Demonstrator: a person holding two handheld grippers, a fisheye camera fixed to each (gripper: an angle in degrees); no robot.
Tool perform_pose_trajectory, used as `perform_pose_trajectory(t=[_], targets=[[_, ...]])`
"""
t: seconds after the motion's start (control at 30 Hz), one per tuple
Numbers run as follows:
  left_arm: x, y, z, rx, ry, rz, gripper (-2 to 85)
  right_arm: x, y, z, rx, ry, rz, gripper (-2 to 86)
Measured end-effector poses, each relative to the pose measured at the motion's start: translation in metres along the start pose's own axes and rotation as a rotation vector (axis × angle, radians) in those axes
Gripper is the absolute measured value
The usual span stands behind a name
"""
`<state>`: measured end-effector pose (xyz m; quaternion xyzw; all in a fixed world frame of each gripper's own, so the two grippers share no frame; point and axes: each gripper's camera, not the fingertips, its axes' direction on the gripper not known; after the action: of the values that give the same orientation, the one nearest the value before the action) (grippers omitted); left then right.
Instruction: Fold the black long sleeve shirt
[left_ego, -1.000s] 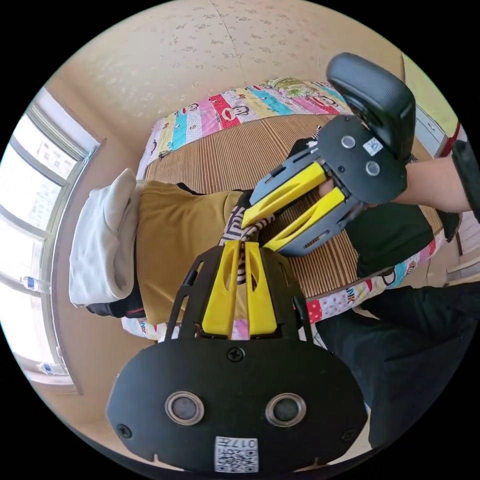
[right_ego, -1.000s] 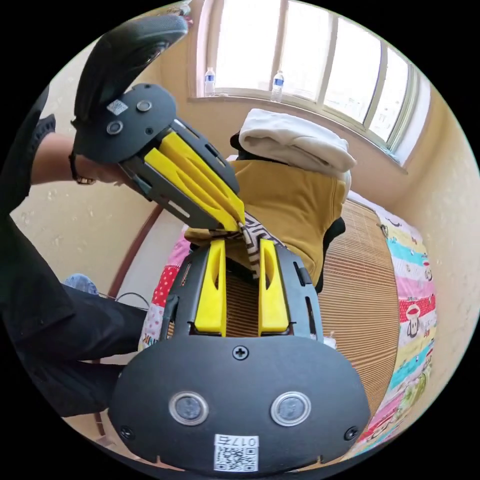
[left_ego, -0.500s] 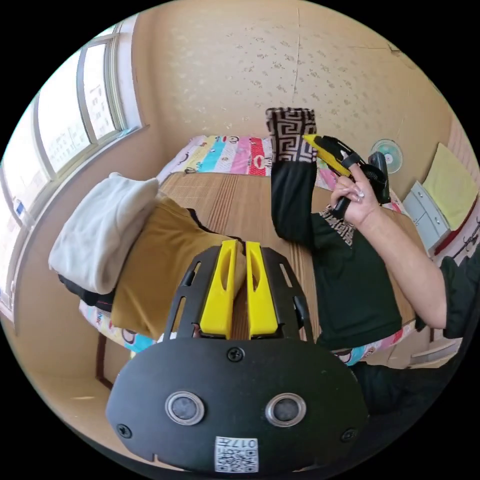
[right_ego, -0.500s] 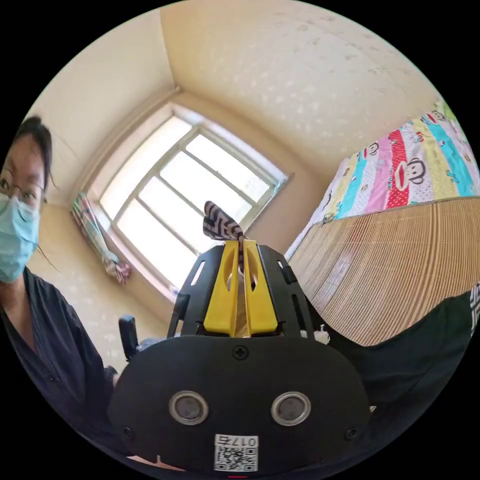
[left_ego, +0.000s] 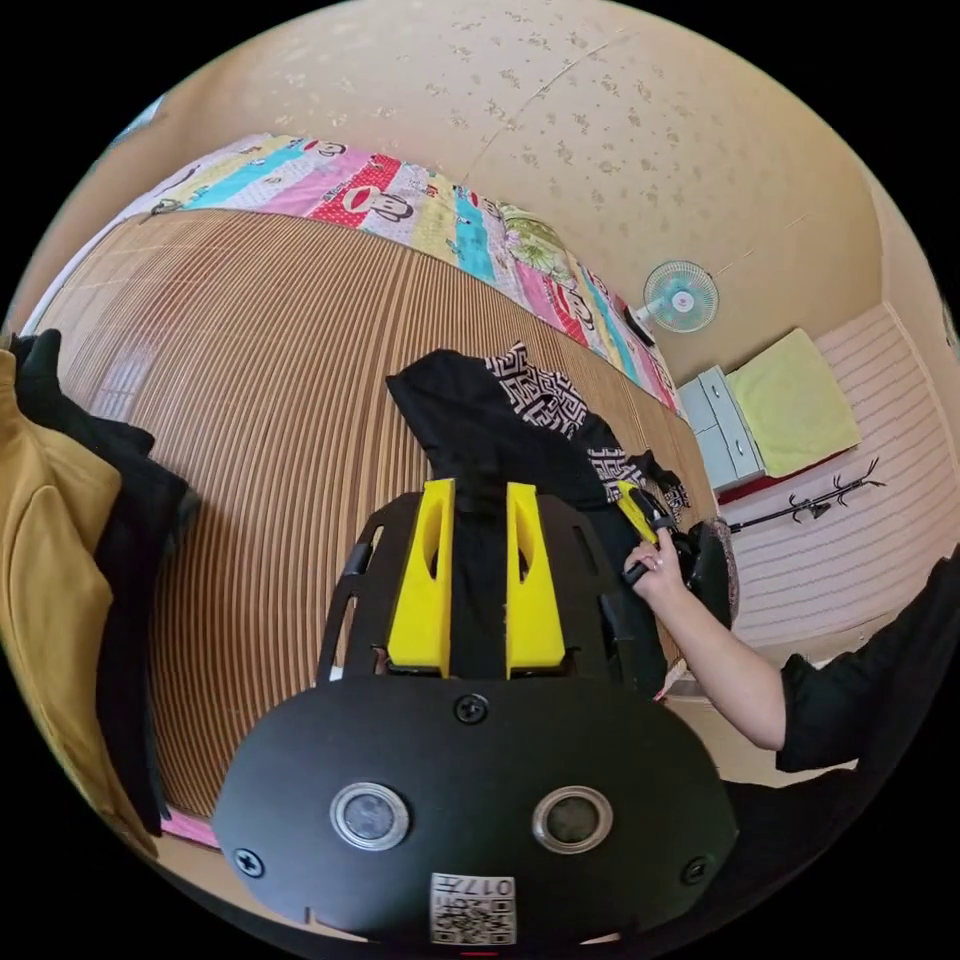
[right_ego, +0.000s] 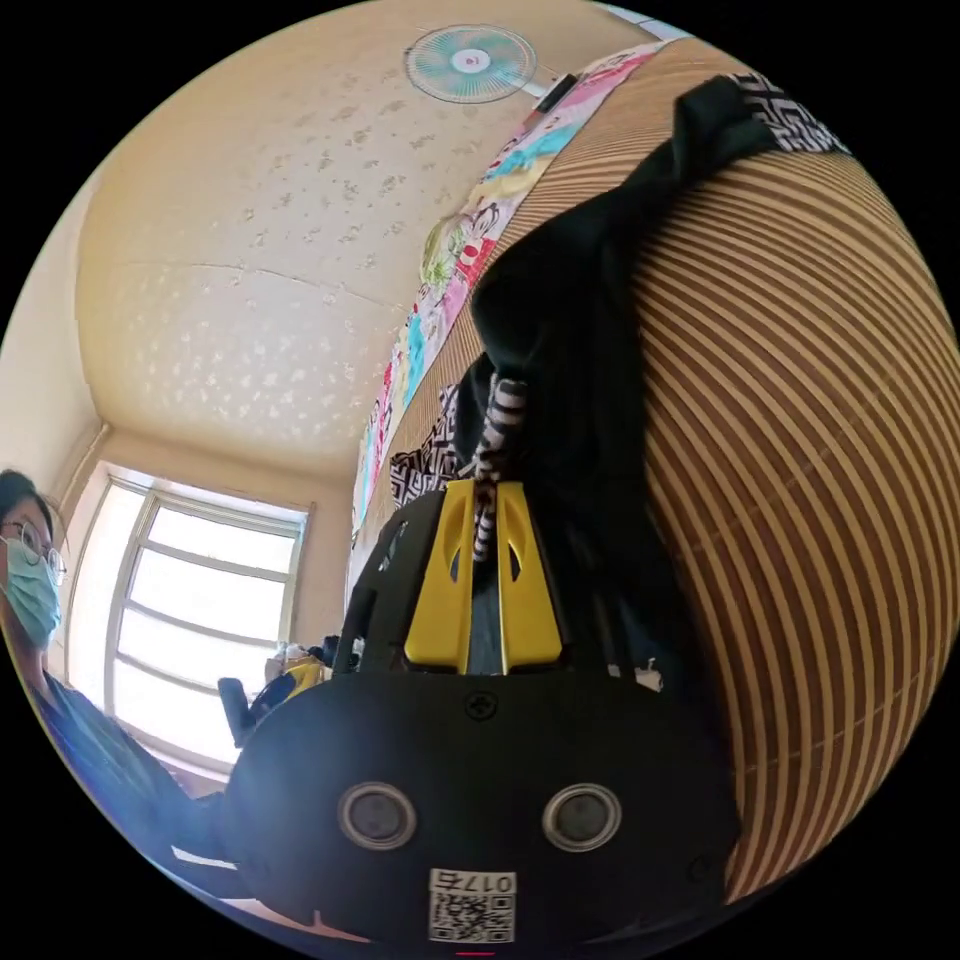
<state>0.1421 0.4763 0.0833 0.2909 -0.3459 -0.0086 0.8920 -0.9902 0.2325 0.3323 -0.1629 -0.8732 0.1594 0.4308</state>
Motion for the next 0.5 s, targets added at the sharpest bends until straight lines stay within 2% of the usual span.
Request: perform_pose_trajectory(t=[0.13,0.27,0.37,0.5], targets=[[-0.032,-0.045,0.026,0.001,-0.004,-0.106,10.9,0.006,-0.010,-0.017,-0.014,-0.024,0.031,8.4],[-0.068,-0.084,0.065,-0.045,-0.052,-0.196,12.1,0.016,-0.026,-0.018,0.002,-0.086,0.082,8.6],[-0.079,-0.102,0.092,-0.111,-0.065,-0.196,8.6,0.012,-0.037,-0.010,-0.036,-0.019,0.072,6.4],[-0.096,-0.122,0.095,-0.093,-0.021,-0.193,1.3,0.002,-0.047,-0.005,-0.064,0.008,0.011,3.7]])
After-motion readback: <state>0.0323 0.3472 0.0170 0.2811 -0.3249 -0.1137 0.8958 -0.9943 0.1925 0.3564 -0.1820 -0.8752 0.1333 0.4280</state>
